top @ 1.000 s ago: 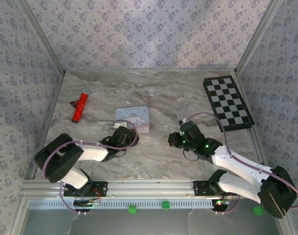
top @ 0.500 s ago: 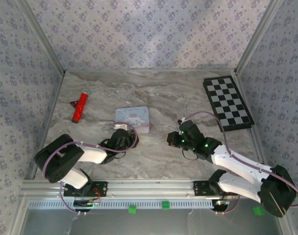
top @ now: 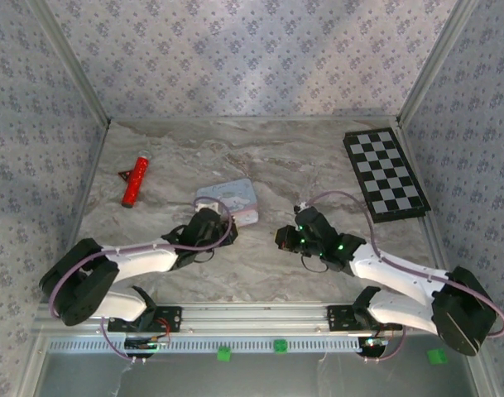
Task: Unlock the padlock with the key
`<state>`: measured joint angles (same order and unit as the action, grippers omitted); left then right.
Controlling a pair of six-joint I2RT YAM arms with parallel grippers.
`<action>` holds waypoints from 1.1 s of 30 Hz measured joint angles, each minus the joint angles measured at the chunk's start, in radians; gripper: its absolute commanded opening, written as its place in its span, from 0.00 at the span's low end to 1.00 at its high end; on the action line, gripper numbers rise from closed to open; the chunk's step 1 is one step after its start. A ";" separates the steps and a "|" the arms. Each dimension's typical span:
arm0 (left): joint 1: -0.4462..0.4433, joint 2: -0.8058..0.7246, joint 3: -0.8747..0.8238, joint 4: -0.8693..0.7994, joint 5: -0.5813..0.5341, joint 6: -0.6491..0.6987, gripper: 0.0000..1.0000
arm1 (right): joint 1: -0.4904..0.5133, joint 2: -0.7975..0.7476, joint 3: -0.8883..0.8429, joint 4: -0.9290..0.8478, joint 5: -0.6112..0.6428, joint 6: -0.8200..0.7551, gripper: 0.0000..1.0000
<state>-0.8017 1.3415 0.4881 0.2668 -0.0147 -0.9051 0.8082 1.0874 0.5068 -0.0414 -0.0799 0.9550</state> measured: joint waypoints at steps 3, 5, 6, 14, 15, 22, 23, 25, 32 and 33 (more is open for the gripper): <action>0.002 -0.008 0.052 -0.053 0.029 -0.017 0.12 | 0.002 0.032 -0.019 0.041 -0.009 0.024 0.00; 0.001 -0.005 0.064 -0.081 0.055 -0.032 0.11 | 0.004 0.045 -0.028 0.061 -0.014 0.035 0.00; 0.001 -0.002 0.066 -0.091 0.064 -0.038 0.11 | 0.005 0.047 -0.030 0.068 -0.014 0.040 0.00; 0.001 0.071 0.068 -0.122 0.143 -0.108 0.08 | 0.023 0.058 -0.053 0.153 -0.016 0.072 0.00; 0.001 0.080 0.069 -0.121 0.152 -0.120 0.08 | 0.025 0.063 -0.062 0.170 -0.018 0.079 0.00; 0.002 0.125 0.069 -0.051 0.222 -0.216 0.08 | 0.048 0.100 -0.130 0.272 -0.022 0.135 0.00; 0.002 0.131 0.069 -0.038 0.230 -0.227 0.08 | 0.050 0.102 -0.136 0.286 -0.022 0.142 0.00; 0.002 0.141 0.069 -0.020 0.240 -0.243 0.08 | 0.052 0.108 -0.146 0.319 -0.023 0.161 0.00; 0.003 0.155 0.068 0.027 0.253 -0.268 0.08 | 0.066 0.185 -0.177 0.466 -0.041 0.251 0.00; 0.003 0.155 0.068 0.029 0.254 -0.269 0.08 | 0.068 0.194 -0.180 0.483 -0.042 0.260 0.00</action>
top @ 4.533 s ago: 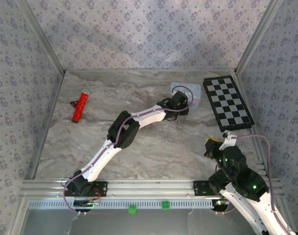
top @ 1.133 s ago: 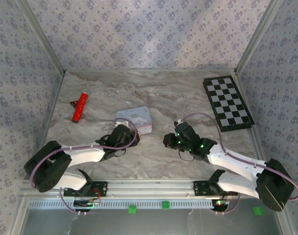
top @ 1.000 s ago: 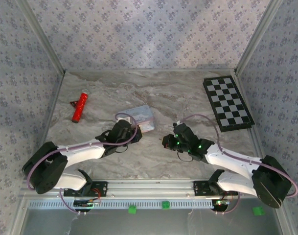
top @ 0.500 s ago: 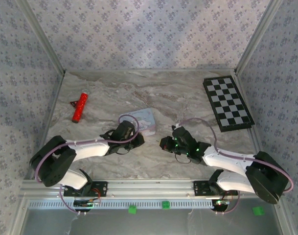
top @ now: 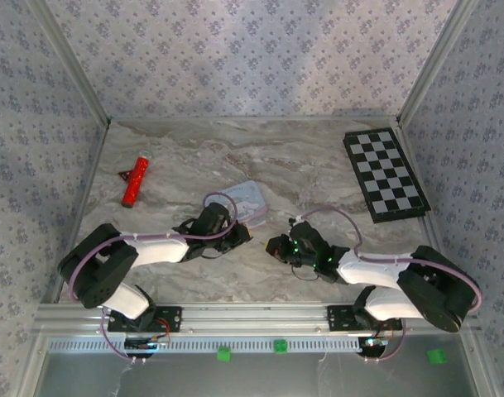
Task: Unlock the padlock with the key
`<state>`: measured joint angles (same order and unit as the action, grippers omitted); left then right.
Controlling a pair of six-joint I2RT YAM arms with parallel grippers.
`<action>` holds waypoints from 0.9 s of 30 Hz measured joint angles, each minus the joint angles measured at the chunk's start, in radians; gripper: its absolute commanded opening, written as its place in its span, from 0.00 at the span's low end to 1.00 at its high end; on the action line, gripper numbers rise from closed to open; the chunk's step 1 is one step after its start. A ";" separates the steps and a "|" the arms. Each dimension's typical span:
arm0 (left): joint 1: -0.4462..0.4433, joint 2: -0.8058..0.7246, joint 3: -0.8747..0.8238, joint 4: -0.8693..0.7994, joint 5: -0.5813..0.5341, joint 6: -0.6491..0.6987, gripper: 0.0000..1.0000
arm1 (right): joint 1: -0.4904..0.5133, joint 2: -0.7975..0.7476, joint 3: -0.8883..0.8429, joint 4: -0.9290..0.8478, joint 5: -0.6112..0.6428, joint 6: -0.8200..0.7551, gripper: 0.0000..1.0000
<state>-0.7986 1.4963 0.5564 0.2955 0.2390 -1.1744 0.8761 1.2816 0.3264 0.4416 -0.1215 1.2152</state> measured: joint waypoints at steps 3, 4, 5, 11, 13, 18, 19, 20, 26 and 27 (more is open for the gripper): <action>0.000 0.000 -0.002 0.004 0.000 -0.003 0.08 | 0.002 0.030 -0.017 0.066 -0.007 0.027 0.00; 0.000 0.000 -0.002 0.005 0.000 -0.005 0.08 | 0.002 0.041 -0.021 0.083 -0.010 0.035 0.00; 0.000 0.000 -0.003 0.009 -0.001 -0.006 0.08 | 0.001 0.052 -0.022 0.097 -0.015 0.043 0.00; 0.013 0.007 -0.024 0.077 0.001 -0.023 0.08 | -0.005 0.106 -0.036 0.197 -0.037 0.089 0.00; 0.018 0.013 -0.030 0.108 0.004 -0.029 0.08 | -0.011 0.127 -0.037 0.230 -0.048 0.103 0.00; 0.046 0.048 -0.039 0.212 0.019 -0.051 0.08 | -0.085 0.202 -0.065 0.356 -0.133 0.140 0.00; 0.047 0.054 -0.039 0.226 0.024 -0.053 0.08 | -0.109 0.217 -0.074 0.380 -0.151 0.147 0.00; 0.052 0.061 -0.039 0.242 0.027 -0.057 0.08 | -0.132 0.227 -0.086 0.399 -0.166 0.154 0.00; 0.060 0.103 -0.039 0.336 0.037 -0.076 0.08 | -0.150 0.231 -0.107 0.455 -0.213 0.159 0.00; 0.060 0.110 -0.038 0.350 0.038 -0.077 0.08 | -0.151 0.231 -0.107 0.467 -0.218 0.159 0.00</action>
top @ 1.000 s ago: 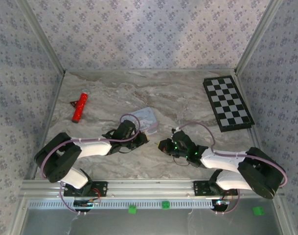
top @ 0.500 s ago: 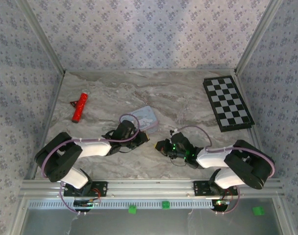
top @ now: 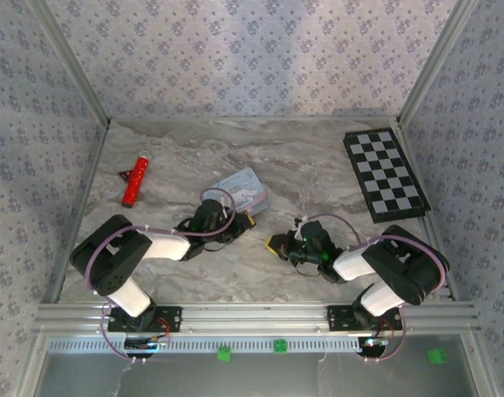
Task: Unlock the padlock with the key
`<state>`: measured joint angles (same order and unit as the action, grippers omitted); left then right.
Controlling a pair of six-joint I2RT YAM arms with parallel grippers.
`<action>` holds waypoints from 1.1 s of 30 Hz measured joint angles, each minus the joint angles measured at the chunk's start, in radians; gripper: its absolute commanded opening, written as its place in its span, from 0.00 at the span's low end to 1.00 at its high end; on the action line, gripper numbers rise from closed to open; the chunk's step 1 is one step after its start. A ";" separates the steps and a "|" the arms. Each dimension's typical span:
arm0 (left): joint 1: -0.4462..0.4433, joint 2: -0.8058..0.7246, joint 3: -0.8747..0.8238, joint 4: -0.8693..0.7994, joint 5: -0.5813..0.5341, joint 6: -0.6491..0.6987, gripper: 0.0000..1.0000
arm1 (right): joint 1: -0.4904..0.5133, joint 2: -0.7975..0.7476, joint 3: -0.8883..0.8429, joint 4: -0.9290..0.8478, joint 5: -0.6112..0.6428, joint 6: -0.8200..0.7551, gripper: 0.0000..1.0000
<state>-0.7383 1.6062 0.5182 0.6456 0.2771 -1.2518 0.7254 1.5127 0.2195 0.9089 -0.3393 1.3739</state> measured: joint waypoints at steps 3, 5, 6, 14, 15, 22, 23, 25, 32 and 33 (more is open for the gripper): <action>0.002 0.012 0.000 0.027 0.001 -0.005 0.08 | -0.007 0.001 0.000 0.027 -0.010 0.000 0.00; 0.003 0.014 0.000 0.033 0.004 -0.008 0.08 | -0.015 0.010 0.000 0.059 -0.017 0.000 0.00; 0.004 0.014 0.000 0.033 0.005 -0.010 0.08 | -0.019 0.019 0.000 0.076 -0.019 0.000 0.00; 0.005 0.013 0.008 0.024 0.011 -0.014 0.08 | -0.054 0.182 0.000 0.283 -0.059 0.055 0.00; 0.005 0.013 0.010 0.020 0.011 -0.014 0.08 | -0.054 0.206 0.000 0.310 -0.062 0.059 0.00; 0.005 0.013 0.017 0.005 0.011 -0.014 0.08 | -0.054 0.297 0.001 0.413 -0.066 0.067 0.00; 0.005 0.013 0.018 0.003 0.011 -0.014 0.08 | -0.054 0.297 0.001 0.421 -0.066 0.066 0.00; 0.005 0.012 0.019 0.001 0.011 -0.014 0.08 | -0.054 0.297 0.001 0.435 -0.066 0.066 0.00; 0.005 0.012 0.027 -0.016 0.011 -0.014 0.08 | -0.058 0.291 0.001 0.452 -0.066 0.066 0.00; 0.005 0.012 0.027 -0.016 0.012 -0.014 0.08 | -0.058 0.291 0.001 0.453 -0.066 0.066 0.00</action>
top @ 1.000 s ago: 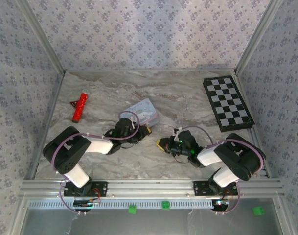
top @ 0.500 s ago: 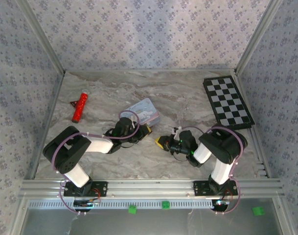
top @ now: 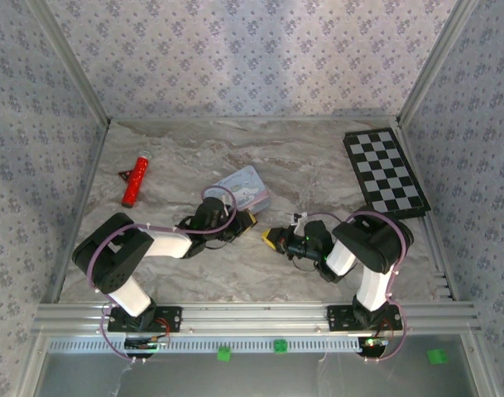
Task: Unlock the padlock with the key
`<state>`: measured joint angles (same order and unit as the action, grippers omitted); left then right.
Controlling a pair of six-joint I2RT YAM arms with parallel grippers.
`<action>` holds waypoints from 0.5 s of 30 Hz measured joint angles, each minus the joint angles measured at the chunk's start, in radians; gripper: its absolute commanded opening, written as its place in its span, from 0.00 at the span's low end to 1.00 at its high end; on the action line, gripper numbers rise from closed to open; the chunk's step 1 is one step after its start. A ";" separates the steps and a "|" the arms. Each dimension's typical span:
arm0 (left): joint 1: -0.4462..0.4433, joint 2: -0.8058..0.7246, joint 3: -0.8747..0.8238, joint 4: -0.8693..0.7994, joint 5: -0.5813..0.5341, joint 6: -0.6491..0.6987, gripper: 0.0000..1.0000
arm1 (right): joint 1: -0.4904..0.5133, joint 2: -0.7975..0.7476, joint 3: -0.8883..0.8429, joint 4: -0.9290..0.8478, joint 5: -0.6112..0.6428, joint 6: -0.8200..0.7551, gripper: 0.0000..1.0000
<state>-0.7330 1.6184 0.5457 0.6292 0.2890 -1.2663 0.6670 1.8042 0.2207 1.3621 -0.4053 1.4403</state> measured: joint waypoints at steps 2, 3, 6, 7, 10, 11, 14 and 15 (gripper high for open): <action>0.000 0.000 0.000 0.000 0.000 0.000 0.08 | 0.000 -0.002 0.000 0.000 0.000 0.000 0.00; 0.000 0.000 0.000 0.000 0.000 0.000 0.08 | 0.000 -0.004 0.000 0.001 0.000 0.000 0.00; 0.000 0.000 0.000 0.000 0.000 0.000 0.08 | 0.000 -0.011 0.000 0.002 0.001 0.000 0.00; 0.000 0.000 0.000 0.000 0.000 0.000 0.08 | 0.000 -0.014 0.000 0.003 0.001 0.000 0.00; 0.000 0.000 0.000 0.000 0.000 -0.001 0.08 | 0.000 -0.025 0.000 0.004 0.005 0.000 0.00; 0.000 -0.001 0.000 0.000 0.001 -0.002 0.08 | 0.000 -0.027 0.000 0.004 0.005 0.000 0.00; 0.000 -0.001 0.000 0.001 0.003 -0.003 0.08 | 0.000 -0.029 0.002 0.005 0.008 0.000 0.00; 0.000 -0.001 0.000 0.002 0.003 -0.004 0.08 | -0.002 -0.029 0.003 0.005 0.008 0.000 0.00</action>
<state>-0.7326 1.6176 0.5457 0.6312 0.2916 -1.2701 0.6655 1.7752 0.2234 1.3666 -0.3973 1.4403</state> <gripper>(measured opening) 0.136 0.051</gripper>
